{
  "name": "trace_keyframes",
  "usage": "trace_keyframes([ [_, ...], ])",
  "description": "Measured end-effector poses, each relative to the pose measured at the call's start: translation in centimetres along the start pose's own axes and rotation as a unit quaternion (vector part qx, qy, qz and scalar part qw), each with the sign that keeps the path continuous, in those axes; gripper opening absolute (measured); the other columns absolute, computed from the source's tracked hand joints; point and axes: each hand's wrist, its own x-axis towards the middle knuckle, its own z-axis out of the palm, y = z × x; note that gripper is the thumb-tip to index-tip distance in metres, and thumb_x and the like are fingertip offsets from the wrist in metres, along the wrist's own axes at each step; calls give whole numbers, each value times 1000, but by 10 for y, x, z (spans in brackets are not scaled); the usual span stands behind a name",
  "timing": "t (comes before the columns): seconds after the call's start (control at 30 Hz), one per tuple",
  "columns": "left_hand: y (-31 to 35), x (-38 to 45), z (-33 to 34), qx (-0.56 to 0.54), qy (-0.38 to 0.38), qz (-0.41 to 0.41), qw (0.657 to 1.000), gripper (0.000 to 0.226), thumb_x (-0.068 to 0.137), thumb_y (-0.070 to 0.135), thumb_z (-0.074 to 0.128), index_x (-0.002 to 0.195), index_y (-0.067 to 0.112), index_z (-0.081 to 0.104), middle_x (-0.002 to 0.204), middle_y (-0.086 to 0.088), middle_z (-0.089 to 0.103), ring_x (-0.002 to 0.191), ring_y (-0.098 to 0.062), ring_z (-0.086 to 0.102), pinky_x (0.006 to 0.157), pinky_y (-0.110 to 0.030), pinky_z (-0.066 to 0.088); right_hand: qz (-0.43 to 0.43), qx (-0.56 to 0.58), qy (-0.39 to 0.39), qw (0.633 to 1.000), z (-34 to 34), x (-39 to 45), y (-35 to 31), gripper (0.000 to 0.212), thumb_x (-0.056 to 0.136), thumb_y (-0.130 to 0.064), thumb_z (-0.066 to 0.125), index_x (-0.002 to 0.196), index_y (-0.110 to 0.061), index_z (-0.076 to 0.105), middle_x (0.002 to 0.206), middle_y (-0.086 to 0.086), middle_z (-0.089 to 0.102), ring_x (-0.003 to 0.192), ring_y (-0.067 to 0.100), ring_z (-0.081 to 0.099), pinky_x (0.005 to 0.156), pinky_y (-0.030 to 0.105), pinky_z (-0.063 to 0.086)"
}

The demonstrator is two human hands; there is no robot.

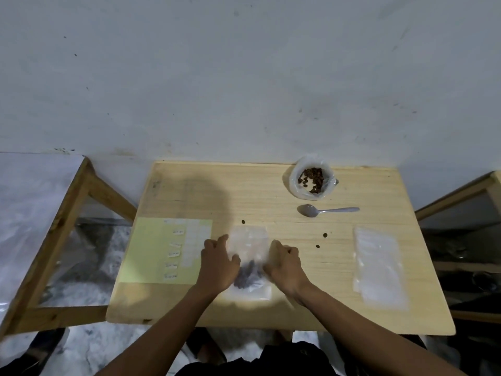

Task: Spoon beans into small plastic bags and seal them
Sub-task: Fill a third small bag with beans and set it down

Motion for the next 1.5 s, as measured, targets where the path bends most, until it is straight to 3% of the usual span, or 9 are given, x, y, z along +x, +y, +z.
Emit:
trace_keyframes([
  [0.2,70,14,6,-88,19,110,990,38,91,16,59,128,21,54,117,-2,51,98,-13,56,87,-21,41,4,11,82,997,-69,0,29,67,89,-21,61,149,-13,31,133,13,34,129,30,36,112,38,33],
  [0.47,172,21,93,-171,-178,54,967,40,85,25,59,125,19,57,108,0,65,95,-19,65,78,-29,51,97,-4,209,973,-155,-11,131,62,91,-27,59,147,-15,36,142,15,40,132,34,37,106,40,35],
  [0.73,220,-3,157,-148,-321,-17,935,28,89,20,56,115,10,54,99,-4,51,87,-18,50,76,-29,48,209,-16,178,961,-167,-29,198,46,86,-34,53,129,-18,47,130,14,44,119,32,40,95,40,42],
  [0.87,224,-8,169,-144,-305,-23,941,57,89,20,56,142,9,39,123,-4,52,95,-17,54,80,-29,51,189,-15,166,968,-158,-37,192,48,92,-31,52,136,-18,39,138,12,35,127,32,33,99,38,36],
  [1.0,222,-12,169,-125,-245,25,961,63,88,22,56,147,13,35,140,-4,47,116,-21,53,89,-28,50,174,21,224,959,-158,-42,186,52,92,-33,56,140,-19,39,137,11,38,126,33,36,101,40,38],
  [1.17,225,-16,143,-205,-102,100,968,28,90,17,57,115,23,48,114,0,58,94,-12,57,71,-22,42,86,262,304,912,-174,-42,155,14,89,-17,61,92,-6,53,88,9,60,81,25,59,80,46,53],
  [1.3,224,-3,100,-231,16,160,959,11,92,14,60,97,17,51,82,6,59,77,-12,59,60,-11,42,-30,336,233,912,-190,-42,113,5,89,-8,59,93,-10,62,87,14,68,75,23,64,69,31,51],
  [1.43,214,16,50,-244,21,213,946,11,91,14,63,90,22,55,75,4,58,72,-15,58,69,-32,50,-106,380,161,905,-205,-41,68,15,95,-21,60,102,-11,69,93,12,73,80,22,67,74,34,50],
  [1.5,210,22,25,-242,24,232,942,12,91,15,63,88,23,56,73,7,55,66,-9,54,66,-26,47,-131,384,140,903,-212,-38,46,21,95,-27,59,102,-10,71,95,11,74,82,21,69,74,33,51],
])
